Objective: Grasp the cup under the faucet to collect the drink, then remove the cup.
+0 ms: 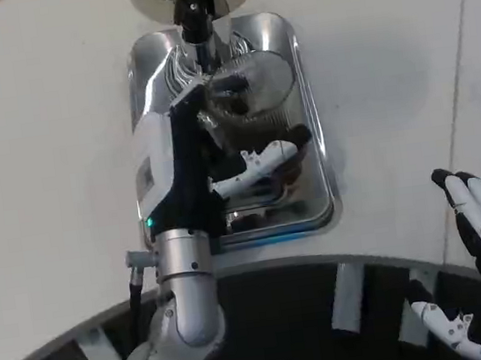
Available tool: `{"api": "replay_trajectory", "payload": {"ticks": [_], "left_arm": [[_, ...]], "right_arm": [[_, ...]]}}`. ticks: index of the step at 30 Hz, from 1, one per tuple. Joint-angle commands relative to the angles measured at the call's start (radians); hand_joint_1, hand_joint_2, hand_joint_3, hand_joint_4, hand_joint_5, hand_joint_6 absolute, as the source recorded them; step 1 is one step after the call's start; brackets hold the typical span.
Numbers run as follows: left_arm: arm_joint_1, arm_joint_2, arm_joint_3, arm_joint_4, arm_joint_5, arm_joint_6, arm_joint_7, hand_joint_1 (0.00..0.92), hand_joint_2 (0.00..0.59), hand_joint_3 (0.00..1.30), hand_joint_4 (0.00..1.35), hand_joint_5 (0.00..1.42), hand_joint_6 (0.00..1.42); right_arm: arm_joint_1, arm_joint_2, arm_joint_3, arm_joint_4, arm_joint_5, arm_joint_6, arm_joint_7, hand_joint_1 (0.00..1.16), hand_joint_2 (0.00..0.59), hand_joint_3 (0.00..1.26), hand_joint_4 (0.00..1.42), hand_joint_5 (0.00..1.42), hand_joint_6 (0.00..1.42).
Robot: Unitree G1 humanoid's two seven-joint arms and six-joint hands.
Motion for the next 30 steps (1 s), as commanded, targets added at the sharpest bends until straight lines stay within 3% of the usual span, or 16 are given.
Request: {"api": "replay_trajectory", "payload": {"ticks": [1, 13, 21, 30], "left_arm": [[0.048, 0.008, 0.0, -0.002, 0.003, -0.003, -0.005, 0.797, 0.06, 1.25, 1.27, 1.36, 1.42], [0.129, 0.103, -0.003, -0.129, 0.068, -0.023, 0.034, 0.792, 0.066, 1.27, 1.3, 1.36, 1.42], [0.209, 0.139, 0.023, -0.251, 0.062, -0.03, 0.002, 0.796, 0.072, 1.28, 1.31, 1.36, 1.42], [0.307, 0.151, 0.06, -0.414, 0.048, -0.037, -0.06, 0.795, 0.078, 1.28, 1.31, 1.35, 1.42]], "right_arm": [[-0.014, 0.01, 0.009, -0.003, -0.011, 0.013, 0.024, 0.36, 0.415, 0.0, 0.0, 0.0, 0.0], [-0.157, -0.061, -0.028, 0.162, 0.084, 0.001, -0.028, 0.36, 0.408, 0.0, 0.0, 0.0, 0.0], [-0.185, -0.101, -0.024, 0.188, 0.125, -0.005, -0.057, 0.36, 0.415, 0.0, 0.0, 0.0, 0.0], [-0.177, -0.139, -0.028, 0.171, 0.142, -0.027, -0.073, 0.36, 0.427, 0.0, 0.0, 0.0, 0.0]]}}
